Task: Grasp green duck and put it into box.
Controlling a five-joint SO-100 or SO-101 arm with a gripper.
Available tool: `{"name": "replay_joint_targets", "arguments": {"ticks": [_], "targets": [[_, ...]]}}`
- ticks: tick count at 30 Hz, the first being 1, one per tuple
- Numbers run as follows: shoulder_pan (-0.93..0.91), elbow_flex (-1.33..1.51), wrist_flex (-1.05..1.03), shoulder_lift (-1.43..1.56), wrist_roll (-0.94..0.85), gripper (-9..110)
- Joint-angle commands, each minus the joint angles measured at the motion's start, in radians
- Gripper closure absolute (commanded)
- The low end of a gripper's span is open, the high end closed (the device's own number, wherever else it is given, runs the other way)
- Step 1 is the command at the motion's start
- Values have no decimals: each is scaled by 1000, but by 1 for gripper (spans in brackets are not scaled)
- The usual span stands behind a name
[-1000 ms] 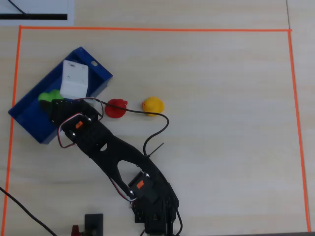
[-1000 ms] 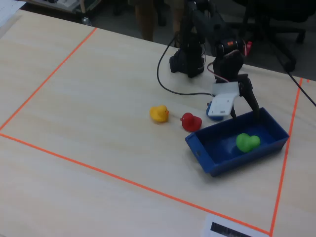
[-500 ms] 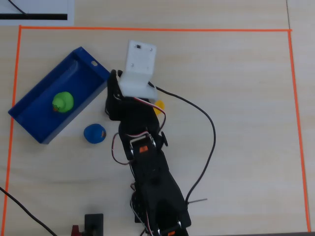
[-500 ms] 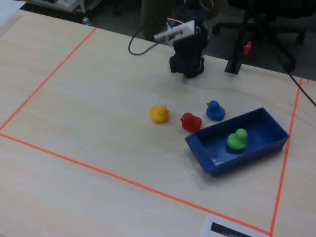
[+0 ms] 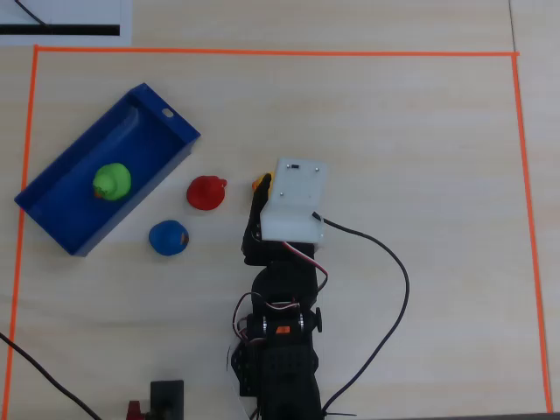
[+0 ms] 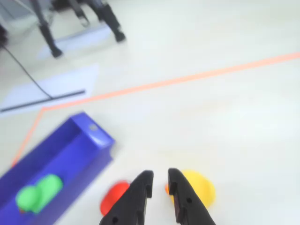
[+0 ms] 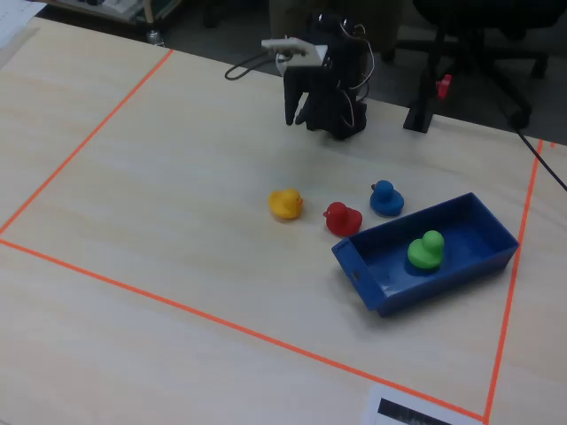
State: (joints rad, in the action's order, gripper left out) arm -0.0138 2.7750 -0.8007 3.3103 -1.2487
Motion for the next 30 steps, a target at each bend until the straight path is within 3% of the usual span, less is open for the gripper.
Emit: {"name": "replay_joint_targets", "arguments": {"ticks": [1, 9, 14, 30], "targets": [[-3, 67, -107, 0, -14, 101], [-35, 316, -293, 0, -51, 101], [-34, 336, -511, 2, -63, 101], [-28, 336, -508, 2, -20, 99]]}}
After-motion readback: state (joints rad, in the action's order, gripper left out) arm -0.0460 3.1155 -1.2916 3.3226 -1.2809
